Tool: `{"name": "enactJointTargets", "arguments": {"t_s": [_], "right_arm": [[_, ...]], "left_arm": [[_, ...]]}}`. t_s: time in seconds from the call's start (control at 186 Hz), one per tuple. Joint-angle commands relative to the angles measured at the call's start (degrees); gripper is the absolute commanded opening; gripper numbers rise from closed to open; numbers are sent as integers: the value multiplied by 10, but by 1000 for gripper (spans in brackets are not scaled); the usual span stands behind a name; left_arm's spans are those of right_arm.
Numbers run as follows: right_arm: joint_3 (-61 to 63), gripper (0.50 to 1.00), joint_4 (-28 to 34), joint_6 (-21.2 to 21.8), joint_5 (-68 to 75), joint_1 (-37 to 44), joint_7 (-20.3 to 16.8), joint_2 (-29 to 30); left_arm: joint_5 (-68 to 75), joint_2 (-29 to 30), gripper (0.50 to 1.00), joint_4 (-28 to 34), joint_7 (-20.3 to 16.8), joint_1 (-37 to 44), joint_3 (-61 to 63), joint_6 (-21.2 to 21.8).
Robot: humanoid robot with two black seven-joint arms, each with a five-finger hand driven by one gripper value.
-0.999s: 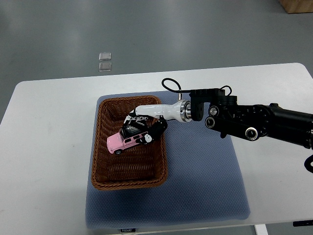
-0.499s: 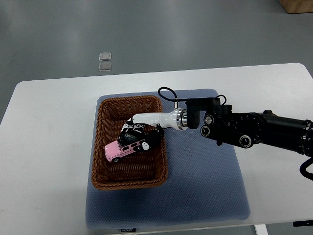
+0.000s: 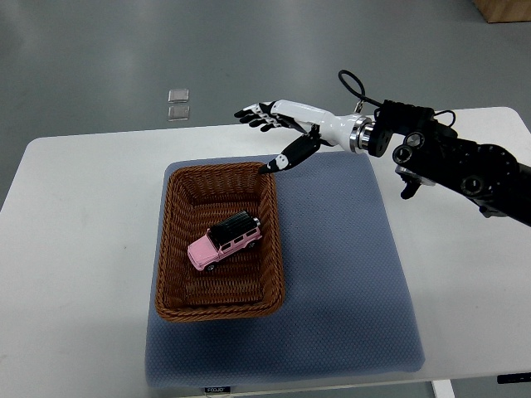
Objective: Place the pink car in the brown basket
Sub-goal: 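Open the right hand and raise it away from the basket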
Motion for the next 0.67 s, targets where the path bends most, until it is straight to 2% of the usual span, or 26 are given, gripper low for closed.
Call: {"name": "enactJointTargets", "arguments": {"t_s": [0.0, 0.242, 0.349, 0.435, 0.558, 0.66], "right_arm": [[93, 905, 0, 1, 72, -53, 0, -9], [279, 911, -5, 0, 285, -188, 1, 4], [288, 911, -6, 0, 351, -223, 2, 7], [291, 911, -10, 0, 378, -248, 17, 25], [291, 911, -13, 0, 392, -257, 44, 32], [292, 911, -14, -1, 396, -261, 48, 36]], "left_arm": [[1, 0, 1000, 0, 0, 0, 0, 0], [1, 0, 1000, -3, 0, 0, 1, 0], [1, 0, 1000, -4, 0, 0, 2, 0], [0, 0, 1000, -5, 0, -1, 2, 0], [1, 0, 1000, -4, 0, 0, 2, 0], [0, 0, 1000, -4, 0, 0, 2, 0]]}}
